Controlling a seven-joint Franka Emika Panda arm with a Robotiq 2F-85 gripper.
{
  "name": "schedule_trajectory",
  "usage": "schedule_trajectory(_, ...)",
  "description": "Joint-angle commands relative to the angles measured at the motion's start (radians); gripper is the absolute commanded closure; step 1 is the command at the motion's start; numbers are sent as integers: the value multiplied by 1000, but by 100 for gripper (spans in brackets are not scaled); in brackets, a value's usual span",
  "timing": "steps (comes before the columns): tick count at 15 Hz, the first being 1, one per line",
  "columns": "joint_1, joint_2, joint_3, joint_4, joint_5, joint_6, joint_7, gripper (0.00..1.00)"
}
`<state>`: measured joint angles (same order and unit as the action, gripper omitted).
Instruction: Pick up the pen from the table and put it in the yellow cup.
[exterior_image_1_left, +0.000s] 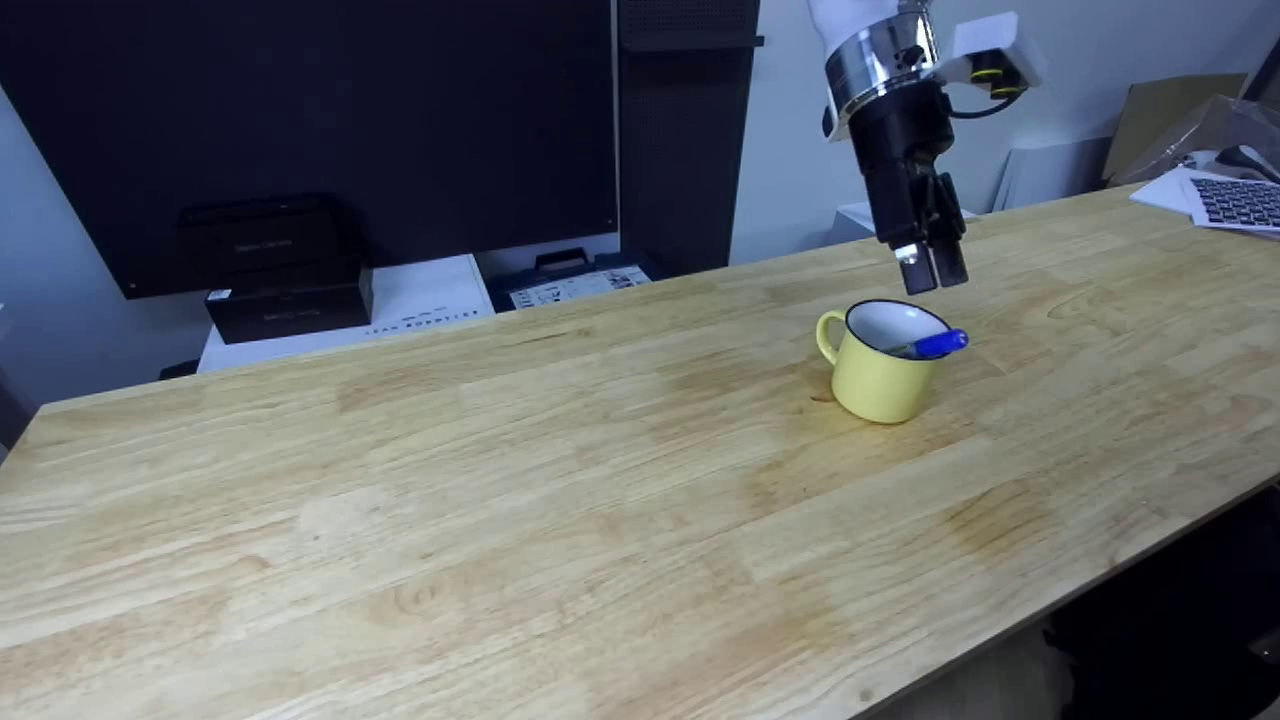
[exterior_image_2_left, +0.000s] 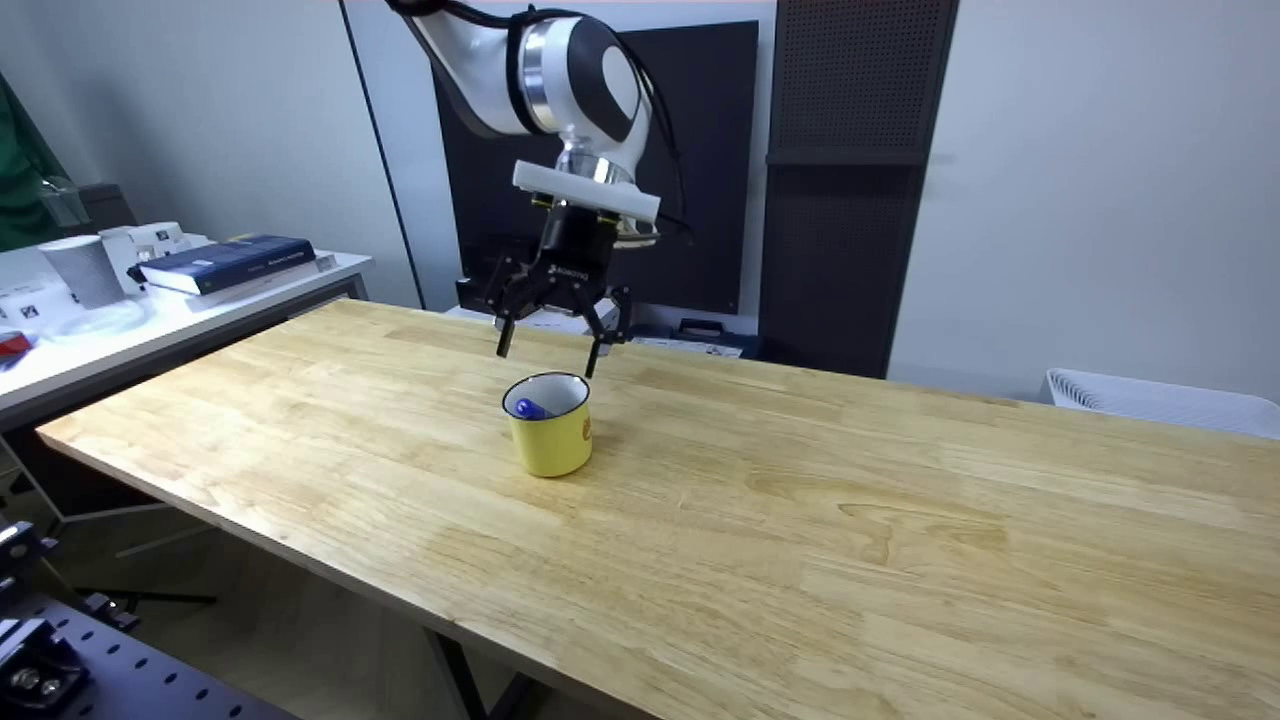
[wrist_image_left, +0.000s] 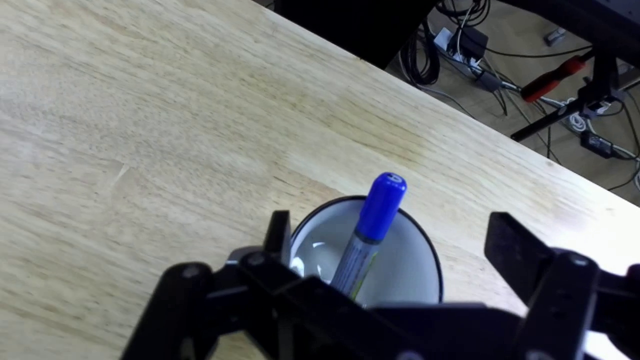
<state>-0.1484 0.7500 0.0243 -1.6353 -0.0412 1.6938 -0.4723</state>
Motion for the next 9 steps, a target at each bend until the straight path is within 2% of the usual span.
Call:
schedule_trajectory(1,17,-71,-3,-30,-52,75,2,0)
schedule_trajectory(5,53,-158,-25,-101,-182,254,27,0)
schedule_trajectory(6,29,-93,-5,-32,-132,190,0,0)
schedule_trajectory(9,32,-102,-5,-40,-136,196,-1,0)
